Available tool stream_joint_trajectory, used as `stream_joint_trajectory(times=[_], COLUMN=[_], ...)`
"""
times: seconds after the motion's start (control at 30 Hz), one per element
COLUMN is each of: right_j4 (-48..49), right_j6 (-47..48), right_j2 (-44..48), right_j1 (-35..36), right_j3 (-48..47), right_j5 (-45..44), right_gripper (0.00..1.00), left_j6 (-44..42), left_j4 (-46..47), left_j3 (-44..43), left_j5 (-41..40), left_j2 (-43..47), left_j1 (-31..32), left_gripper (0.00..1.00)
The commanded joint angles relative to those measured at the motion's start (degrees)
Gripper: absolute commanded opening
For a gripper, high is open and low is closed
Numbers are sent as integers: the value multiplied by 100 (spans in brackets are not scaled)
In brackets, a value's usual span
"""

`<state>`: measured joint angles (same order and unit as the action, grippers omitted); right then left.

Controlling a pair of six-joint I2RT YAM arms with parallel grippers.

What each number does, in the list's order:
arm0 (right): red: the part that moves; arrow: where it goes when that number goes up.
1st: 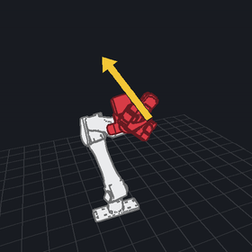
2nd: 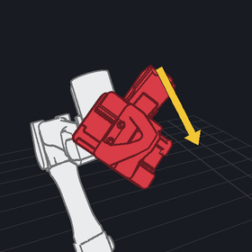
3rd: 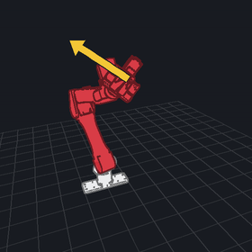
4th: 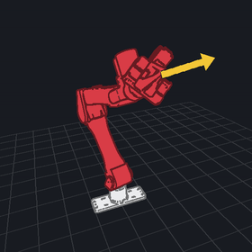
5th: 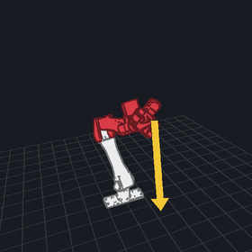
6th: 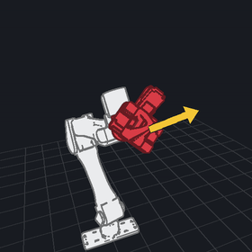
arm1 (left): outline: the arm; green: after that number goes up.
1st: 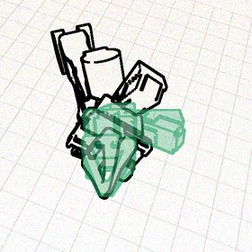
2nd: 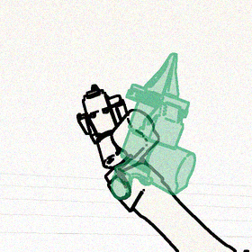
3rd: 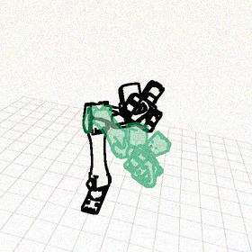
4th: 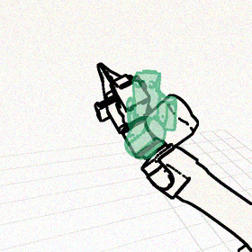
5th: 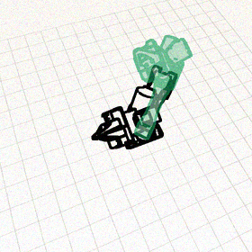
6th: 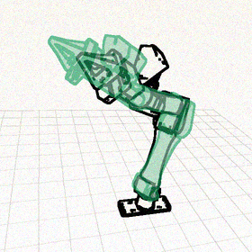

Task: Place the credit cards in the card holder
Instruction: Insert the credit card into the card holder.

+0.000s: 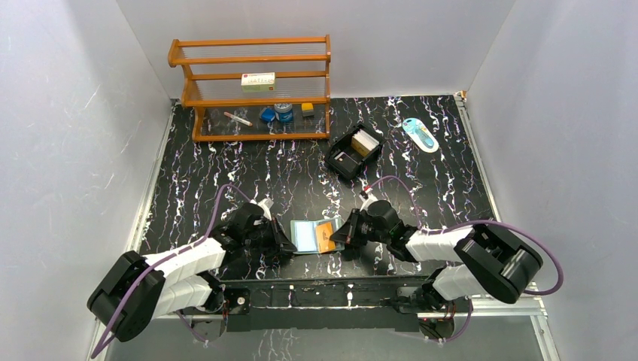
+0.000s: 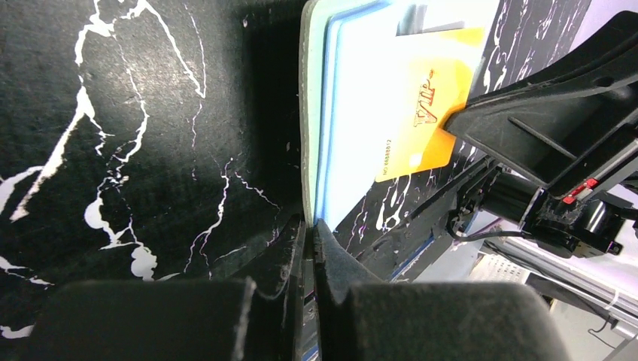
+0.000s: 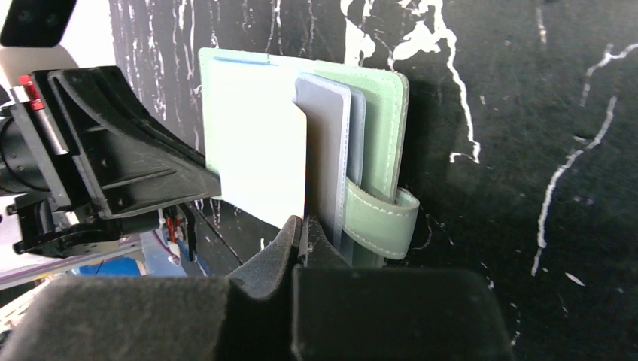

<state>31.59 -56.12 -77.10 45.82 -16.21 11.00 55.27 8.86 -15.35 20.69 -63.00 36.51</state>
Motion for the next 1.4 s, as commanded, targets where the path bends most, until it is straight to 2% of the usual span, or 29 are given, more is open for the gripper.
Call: stream_joint_trajectory(times=[0.0,0.9,1.37], right_j4=[562,707,703], right_j6=[-13,316,288], right_j2=[-214,-689,-832], right_j1=[-38,-152,-440], right_j3=[32,-295,-587], right_j5=[208,579,944], right_gripper=[0,0,0], left_j6=[-180,-411,-437], left_j4=[-72,19,10], left_j3=[63,60,65], left_j5=[-103,110,144], left_j2=[-6,-327,-345], left_j1=[18,18,23], left_gripper=[0,0,0])
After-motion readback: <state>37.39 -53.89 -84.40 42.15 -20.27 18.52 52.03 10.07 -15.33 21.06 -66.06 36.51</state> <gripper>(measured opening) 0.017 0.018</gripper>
